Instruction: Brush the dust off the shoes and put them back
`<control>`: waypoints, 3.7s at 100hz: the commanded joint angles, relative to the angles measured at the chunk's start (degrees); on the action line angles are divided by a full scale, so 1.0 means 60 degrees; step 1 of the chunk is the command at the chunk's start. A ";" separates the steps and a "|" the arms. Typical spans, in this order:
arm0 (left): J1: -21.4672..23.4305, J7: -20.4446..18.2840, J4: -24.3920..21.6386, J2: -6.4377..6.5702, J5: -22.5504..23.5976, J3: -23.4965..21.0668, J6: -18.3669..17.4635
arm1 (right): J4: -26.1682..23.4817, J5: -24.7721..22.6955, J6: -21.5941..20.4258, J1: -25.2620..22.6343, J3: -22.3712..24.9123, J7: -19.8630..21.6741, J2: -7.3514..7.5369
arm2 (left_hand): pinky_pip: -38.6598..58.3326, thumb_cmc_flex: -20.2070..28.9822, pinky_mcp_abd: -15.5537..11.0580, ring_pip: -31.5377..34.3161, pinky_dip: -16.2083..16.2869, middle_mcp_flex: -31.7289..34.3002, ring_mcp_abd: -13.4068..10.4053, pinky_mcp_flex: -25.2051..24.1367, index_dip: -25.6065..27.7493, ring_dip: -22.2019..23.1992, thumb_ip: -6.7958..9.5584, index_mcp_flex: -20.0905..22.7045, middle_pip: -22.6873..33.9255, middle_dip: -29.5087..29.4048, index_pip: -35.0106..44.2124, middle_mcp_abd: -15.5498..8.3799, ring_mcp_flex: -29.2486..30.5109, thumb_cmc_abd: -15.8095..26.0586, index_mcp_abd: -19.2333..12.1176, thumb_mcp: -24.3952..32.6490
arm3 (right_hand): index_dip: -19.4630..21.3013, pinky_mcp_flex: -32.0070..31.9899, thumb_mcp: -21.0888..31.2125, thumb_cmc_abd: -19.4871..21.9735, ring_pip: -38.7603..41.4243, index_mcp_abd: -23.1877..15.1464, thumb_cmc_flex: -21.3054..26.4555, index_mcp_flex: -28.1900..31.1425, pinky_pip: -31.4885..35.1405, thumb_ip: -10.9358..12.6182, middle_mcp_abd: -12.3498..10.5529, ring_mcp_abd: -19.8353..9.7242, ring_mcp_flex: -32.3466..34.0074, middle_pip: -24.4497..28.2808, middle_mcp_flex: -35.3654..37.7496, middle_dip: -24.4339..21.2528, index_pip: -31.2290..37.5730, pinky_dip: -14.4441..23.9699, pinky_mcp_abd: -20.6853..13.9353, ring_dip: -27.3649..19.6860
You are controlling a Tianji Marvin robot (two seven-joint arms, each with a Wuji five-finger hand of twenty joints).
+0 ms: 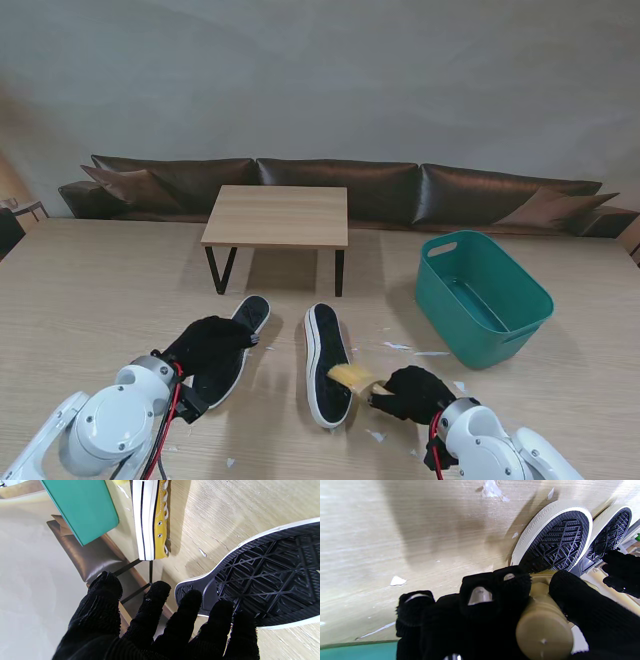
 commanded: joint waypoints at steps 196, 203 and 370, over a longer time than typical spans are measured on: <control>0.0309 0.0367 -0.0084 -0.0144 0.0344 -0.0347 -0.0363 | 0.1660 0.0757 0.2825 0.3036 -0.2817 -0.1774 -0.0619 | -0.0570 0.0238 -0.0410 -0.0587 -0.0643 -0.0714 -0.0387 -0.0520 -0.0047 -0.0049 0.0343 -0.0079 -0.0206 -0.0380 -0.0102 -0.0487 -0.0848 0.0185 -0.0236 -0.0268 | -0.0086 0.4899 0.0832 0.0459 0.0542 0.1379 0.0502 0.1314 0.1494 0.0082 0.0754 -0.0609 -0.0519 0.1186 0.0579 0.0087 0.0818 0.0366 0.0066 -0.0079; 0.0324 0.0348 -0.0116 -0.0138 0.0364 -0.0356 -0.0321 | 0.1555 0.0726 0.2727 0.2889 -0.2713 -0.1630 -0.0565 | -0.0559 0.0231 -0.0409 -0.0583 -0.0653 -0.0707 -0.0377 -0.0513 -0.0051 -0.0046 0.0341 -0.0101 -0.0206 -0.0381 -0.0113 -0.0482 -0.0839 0.0193 -0.0240 -0.0270 | -0.0084 0.4899 0.0821 0.0464 0.0540 0.1377 0.0508 0.1314 0.1494 0.0083 0.0754 -0.0630 -0.0517 0.1186 0.0579 0.0087 0.0818 0.0365 0.0065 -0.0081; 0.1059 0.0336 -0.0794 -0.0110 0.0790 -0.1099 -0.0803 | -0.1974 0.0465 0.0133 -0.0698 0.0619 -0.0237 -0.0108 | -0.0483 0.0209 -0.0373 -0.0559 -0.0746 -0.0725 -0.0345 -0.0468 -0.0060 -0.0045 0.0341 -0.0122 -0.0211 -0.0390 -0.0127 -0.0463 -0.0807 0.0199 -0.0201 -0.0261 | -0.0080 0.4898 0.0743 0.0517 0.0538 0.1411 0.0591 0.1310 0.1489 0.0084 0.0771 -0.0607 -0.0519 0.1159 0.0579 0.0083 0.0765 0.0300 0.0058 -0.0111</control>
